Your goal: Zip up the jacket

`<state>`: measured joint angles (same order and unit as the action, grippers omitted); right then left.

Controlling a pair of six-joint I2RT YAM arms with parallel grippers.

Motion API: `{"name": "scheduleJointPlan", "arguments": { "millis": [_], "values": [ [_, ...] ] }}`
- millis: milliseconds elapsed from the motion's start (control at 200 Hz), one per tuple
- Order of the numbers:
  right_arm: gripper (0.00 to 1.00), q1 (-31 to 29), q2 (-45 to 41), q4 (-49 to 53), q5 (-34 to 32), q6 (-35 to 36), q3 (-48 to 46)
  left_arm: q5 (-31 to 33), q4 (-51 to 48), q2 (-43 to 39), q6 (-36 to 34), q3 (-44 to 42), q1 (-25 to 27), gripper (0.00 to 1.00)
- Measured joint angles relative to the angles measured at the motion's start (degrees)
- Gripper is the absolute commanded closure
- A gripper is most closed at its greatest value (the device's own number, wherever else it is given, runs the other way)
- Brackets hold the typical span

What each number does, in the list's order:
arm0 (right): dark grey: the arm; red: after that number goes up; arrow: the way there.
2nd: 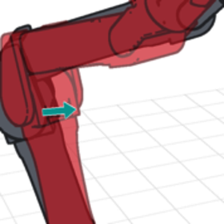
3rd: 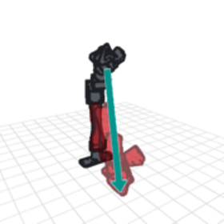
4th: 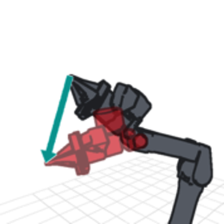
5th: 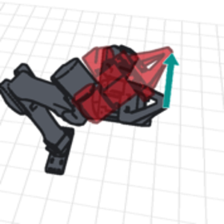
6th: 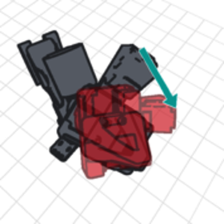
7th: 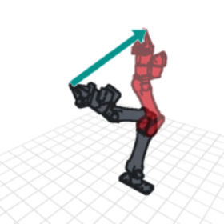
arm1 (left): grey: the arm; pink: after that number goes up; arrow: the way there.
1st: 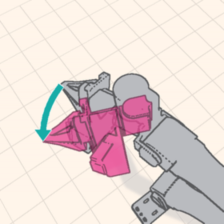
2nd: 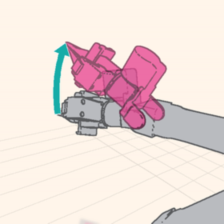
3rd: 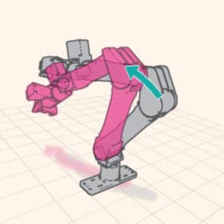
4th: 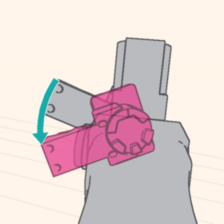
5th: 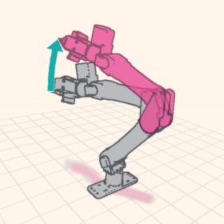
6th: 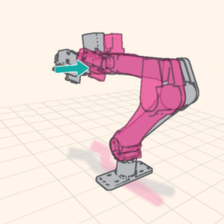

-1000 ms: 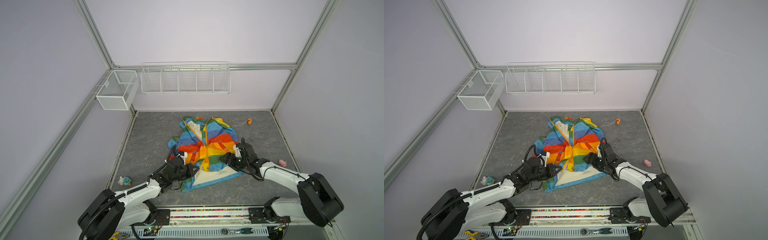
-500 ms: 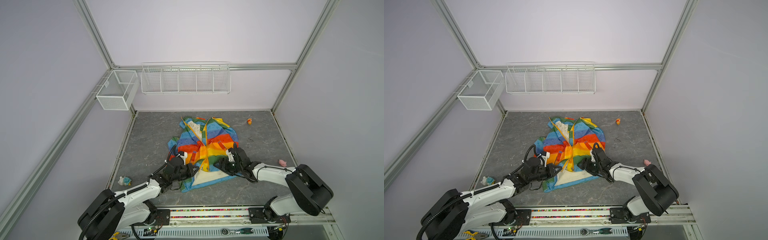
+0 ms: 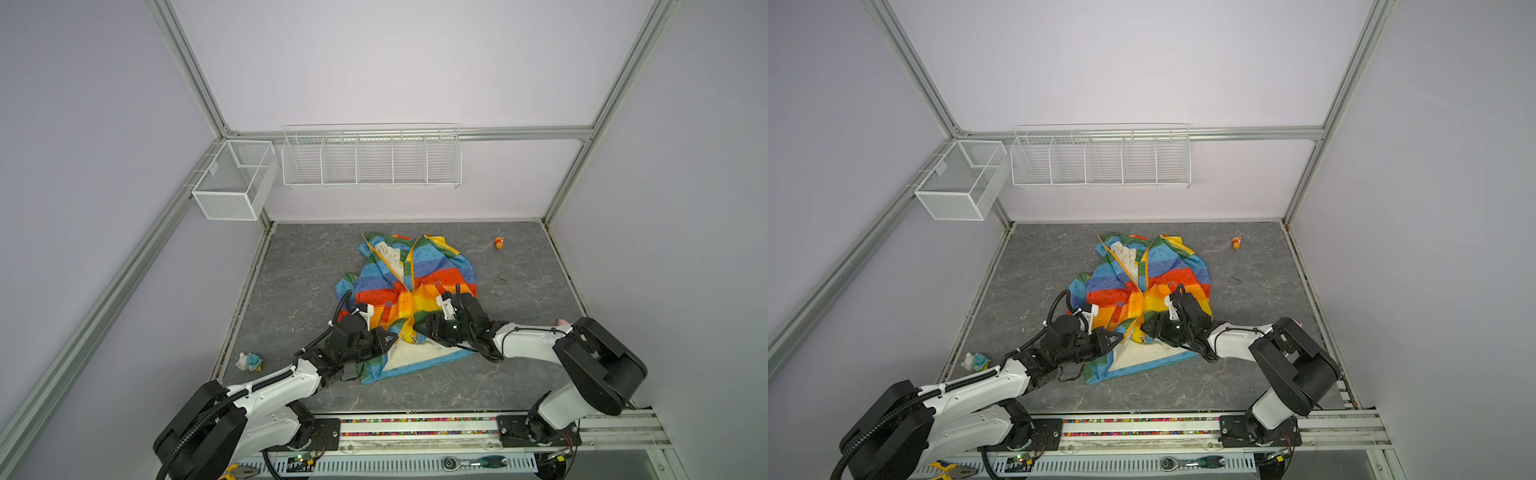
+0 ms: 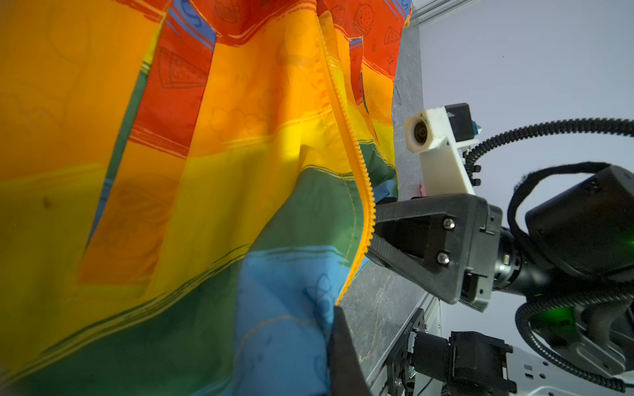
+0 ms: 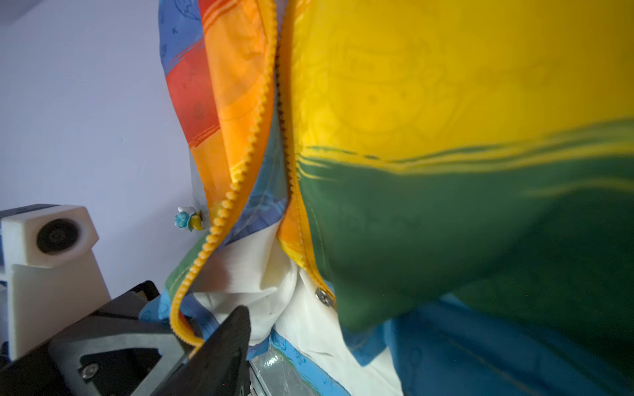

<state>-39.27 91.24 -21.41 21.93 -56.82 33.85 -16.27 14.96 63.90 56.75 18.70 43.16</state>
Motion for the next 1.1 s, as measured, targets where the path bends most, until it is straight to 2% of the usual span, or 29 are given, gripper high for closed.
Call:
{"name": "scheduleJointPlan", "arguments": {
  "millis": [90,220,540,865,1100],
  "values": [
    [0.33,-0.2,2.6,-0.9,0.4,0.0,0.3,0.0,-0.1,-0.3,0.0,-0.1,0.0,1.00],
    [0.41,-0.7,5.2,-3.5,1.5,-0.2,1.2,0.0,-0.4,-0.9,0.0,-0.3,0.0,1.00],
    [0.64,-1.0,7.3,-4.9,2.1,-0.1,1.5,0.4,-0.5,-1.8,0.0,-0.3,0.0,1.00],
    [0.87,-1.0,6.5,-2.2,2.0,0.5,1.5,1.1,-1.1,-2.1,0.0,-1.0,0.0,1.00],
    [0.90,0.0,-0.4,4.6,1.2,3.4,1.9,2.2,-2.4,-0.6,0.0,-1.0,0.0,1.00]
  ]
}}
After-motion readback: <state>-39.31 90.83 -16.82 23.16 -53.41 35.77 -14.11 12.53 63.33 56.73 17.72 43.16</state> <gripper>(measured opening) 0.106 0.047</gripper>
